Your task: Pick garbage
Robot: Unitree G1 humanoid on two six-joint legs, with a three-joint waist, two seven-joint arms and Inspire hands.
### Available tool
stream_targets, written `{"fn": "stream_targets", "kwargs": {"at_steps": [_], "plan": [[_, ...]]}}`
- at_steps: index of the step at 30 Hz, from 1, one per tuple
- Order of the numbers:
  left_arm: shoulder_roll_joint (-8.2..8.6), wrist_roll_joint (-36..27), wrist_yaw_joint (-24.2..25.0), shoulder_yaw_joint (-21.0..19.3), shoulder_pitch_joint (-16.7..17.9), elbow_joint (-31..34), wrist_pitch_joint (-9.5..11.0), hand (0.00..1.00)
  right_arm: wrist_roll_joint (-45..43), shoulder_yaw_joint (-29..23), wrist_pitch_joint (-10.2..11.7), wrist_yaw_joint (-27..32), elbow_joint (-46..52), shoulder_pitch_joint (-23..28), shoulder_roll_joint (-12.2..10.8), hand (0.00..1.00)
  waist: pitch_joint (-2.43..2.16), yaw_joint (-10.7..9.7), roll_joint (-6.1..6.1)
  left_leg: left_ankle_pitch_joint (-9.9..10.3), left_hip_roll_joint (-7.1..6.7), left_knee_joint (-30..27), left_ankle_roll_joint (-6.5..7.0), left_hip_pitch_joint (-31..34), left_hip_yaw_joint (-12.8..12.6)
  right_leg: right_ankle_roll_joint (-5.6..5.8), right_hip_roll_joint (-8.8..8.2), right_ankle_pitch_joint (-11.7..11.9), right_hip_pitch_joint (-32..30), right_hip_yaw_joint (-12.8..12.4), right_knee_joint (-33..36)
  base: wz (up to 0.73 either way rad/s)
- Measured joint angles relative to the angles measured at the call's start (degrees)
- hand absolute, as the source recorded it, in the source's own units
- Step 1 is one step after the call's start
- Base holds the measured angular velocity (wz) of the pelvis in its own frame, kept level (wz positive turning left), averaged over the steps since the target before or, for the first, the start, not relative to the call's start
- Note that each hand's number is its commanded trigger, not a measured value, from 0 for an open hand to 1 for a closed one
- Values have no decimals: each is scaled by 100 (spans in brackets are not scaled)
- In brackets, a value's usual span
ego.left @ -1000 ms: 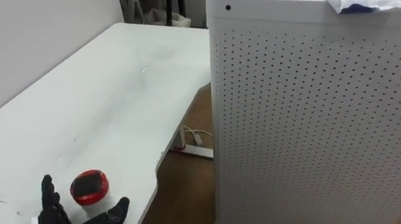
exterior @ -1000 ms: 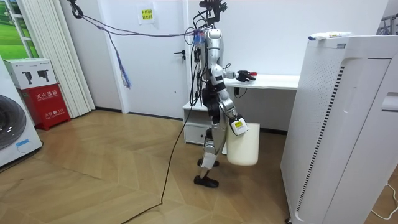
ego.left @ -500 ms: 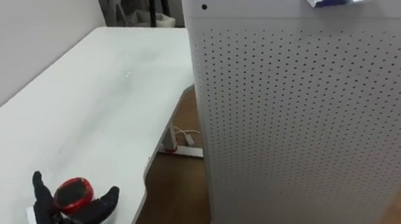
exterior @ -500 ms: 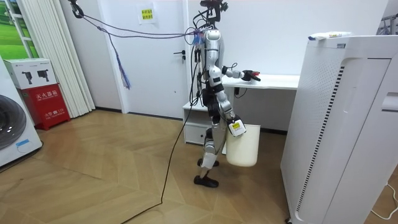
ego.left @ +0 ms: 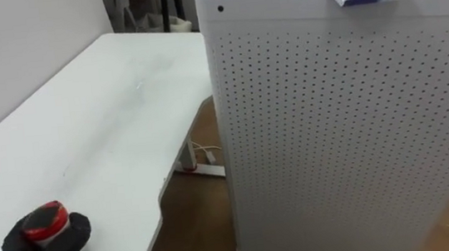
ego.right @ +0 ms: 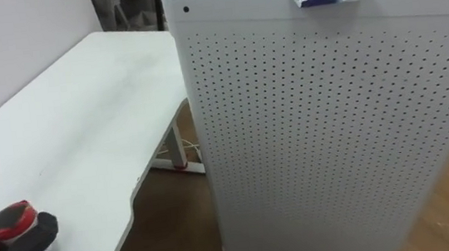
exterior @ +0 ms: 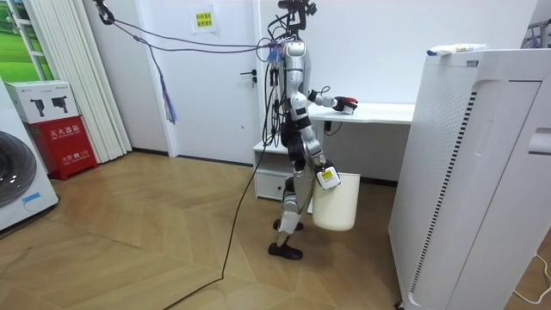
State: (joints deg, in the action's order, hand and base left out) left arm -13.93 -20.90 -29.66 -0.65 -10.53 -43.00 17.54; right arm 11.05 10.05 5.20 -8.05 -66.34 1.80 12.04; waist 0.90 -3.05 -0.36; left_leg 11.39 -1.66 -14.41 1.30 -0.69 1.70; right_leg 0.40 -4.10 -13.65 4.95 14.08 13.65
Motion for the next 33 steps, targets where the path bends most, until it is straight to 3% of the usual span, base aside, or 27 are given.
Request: {"fn": "stream_targets", "kwargs": {"at_steps": [6, 10, 14, 18, 23, 26, 33], "plan": [[95, -703, 21, 314, -21, 206, 16, 100, 42, 13, -115, 19, 46, -68, -11, 100, -7, -45, 26, -2, -6, 61, 1, -3, -20, 3, 0, -2, -23, -28, 0, -1], [198, -880, 369, 578, -20, 550, -10, 100, 27, 107, -115, 15, 240, -36, -45, 100, -19, -40, -47, -3, -8, 59, 1, 11, -88, 3, 1, -2, -27, -75, -7, -6], [407, -855, 695, 894, -8, 1293, -256, 100, 47, 235, -111, -18, 423, -67, -83, 100, -45, 41, -181, -3, 26, -32, 2, 253, -137, 8, 12, 20, -270, -142, 22, -6], [487, -850, 1211, 1355, -5, 1687, -481, 100, 26, 247, -106, -23, 419, -153, -112, 100, -45, -4, -180, -3, 24, -36, 3, 325, -138, 13, 10, 50, -328, -153, 8, 0], [529, -834, 1888, 1935, 4, 2346, -607, 100, 25, 244, -122, 83, 436, -290, -124, 100, -30, 1, -78, -3, 47, -35, 2, 379, -241, 7, -2, 53, -411, -351, 16, -6], [497, -831, 2382, 2122, 17, 2442, -620, 100, 28, 240, -123, 132, 443, -511, -120, 100, -28, -1, 19, -3, 88, -29, 2, 415, -374, -17, 12, 77, -530, -449, 36, -25], [455, -843, 3060, 2513, 133, 2400, -629, 100, 68, 248, -118, 252, 422, -756, -87, 100, 10, -28, 103, -3, 112, -27, 2, 513, -576, -21, 8, 80, -791, -618, 200, -16]]}}
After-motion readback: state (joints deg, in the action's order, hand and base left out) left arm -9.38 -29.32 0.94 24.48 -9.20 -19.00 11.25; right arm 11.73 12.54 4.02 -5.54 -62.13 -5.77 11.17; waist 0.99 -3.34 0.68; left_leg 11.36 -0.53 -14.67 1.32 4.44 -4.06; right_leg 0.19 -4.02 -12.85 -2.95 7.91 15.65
